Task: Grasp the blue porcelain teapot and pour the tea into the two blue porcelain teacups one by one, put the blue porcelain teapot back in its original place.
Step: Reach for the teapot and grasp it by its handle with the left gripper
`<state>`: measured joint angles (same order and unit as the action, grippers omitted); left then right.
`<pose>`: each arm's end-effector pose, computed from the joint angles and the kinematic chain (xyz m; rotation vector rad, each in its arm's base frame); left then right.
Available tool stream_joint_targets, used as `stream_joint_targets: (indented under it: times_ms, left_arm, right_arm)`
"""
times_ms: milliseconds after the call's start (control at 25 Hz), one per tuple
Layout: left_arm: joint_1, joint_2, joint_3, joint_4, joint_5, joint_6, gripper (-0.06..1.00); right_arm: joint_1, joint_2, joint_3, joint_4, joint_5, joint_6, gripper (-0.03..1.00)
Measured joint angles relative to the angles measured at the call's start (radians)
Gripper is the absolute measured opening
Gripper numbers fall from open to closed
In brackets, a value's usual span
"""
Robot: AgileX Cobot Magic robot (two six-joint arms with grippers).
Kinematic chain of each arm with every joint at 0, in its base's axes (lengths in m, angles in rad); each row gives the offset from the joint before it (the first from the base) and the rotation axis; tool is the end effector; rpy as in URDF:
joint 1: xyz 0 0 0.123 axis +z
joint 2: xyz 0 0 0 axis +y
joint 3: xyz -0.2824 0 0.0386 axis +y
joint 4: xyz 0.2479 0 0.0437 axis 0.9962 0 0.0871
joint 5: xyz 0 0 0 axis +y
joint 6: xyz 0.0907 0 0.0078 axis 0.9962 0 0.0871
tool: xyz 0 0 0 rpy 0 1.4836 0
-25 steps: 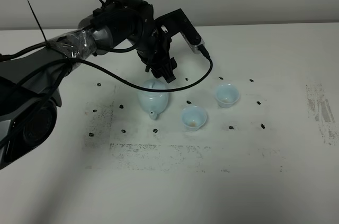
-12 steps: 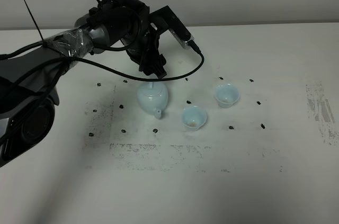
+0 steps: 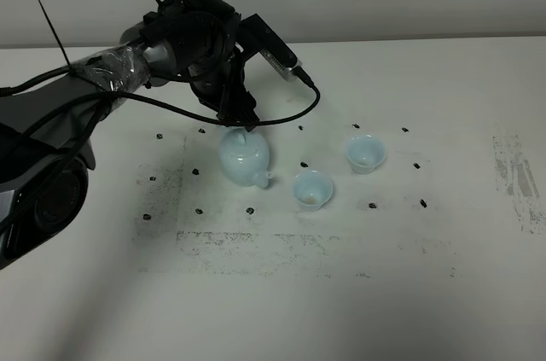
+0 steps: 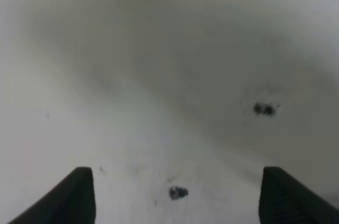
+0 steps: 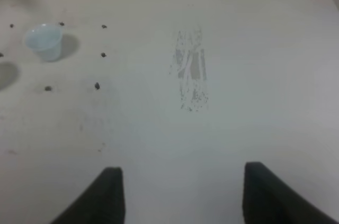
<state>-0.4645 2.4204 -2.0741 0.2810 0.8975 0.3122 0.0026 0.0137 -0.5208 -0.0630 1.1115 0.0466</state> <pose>0.4763 -0.2165 0.1568 1.1806 2.4241 0.3033 -0.0074 -0.0052 0.2791 0.0510 2.0860 -0.0460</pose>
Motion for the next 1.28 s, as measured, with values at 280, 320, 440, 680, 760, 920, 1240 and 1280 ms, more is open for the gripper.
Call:
stream_joint_targets:
  times_ms: [280, 320, 440, 680, 760, 920, 1240, 1280]
  left_arm:
    - [0.0, 0.0, 0.0, 0.039, 0.063, -0.067, 0.62]
    - [0.0, 0.0, 0.0, 0.039, 0.078, -0.069, 0.62]
    - [0.0, 0.0, 0.0, 0.04, 0.121, -0.078, 0.62]
    - [0.0, 0.0, 0.0, 0.086, 0.193, -0.153, 0.62]
    - [0.0, -0.002, 0.0, 0.113, 0.21, -0.182, 0.62]
    - [0.0, -0.014, 0.0, 0.149, 0.249, -0.199, 0.62]
    - [0.008, -0.049, 0.0, 0.174, 0.294, -0.204, 0.62]
    - [0.008, -0.054, 0.0, 0.173, 0.294, -0.208, 0.62]
  right_arm:
    - [0.0, 0.0, 0.0, 0.0, 0.0, 0.0, 0.47]
    - [0.0, 0.0, 0.0, 0.0, 0.0, 0.0, 0.47]
    - [0.0, 0.0, 0.0, 0.0, 0.0, 0.0, 0.47]
    - [0.0, 0.0, 0.0, 0.0, 0.0, 0.0, 0.47]
    - [0.0, 0.0, 0.0, 0.0, 0.0, 0.0, 0.47]
    - [0.0, 0.0, 0.0, 0.0, 0.0, 0.0, 0.47]
    - [0.0, 0.0, 0.0, 0.0, 0.0, 0.0, 0.47]
    - [0.0, 0.0, 0.0, 0.0, 0.0, 0.0, 0.47]
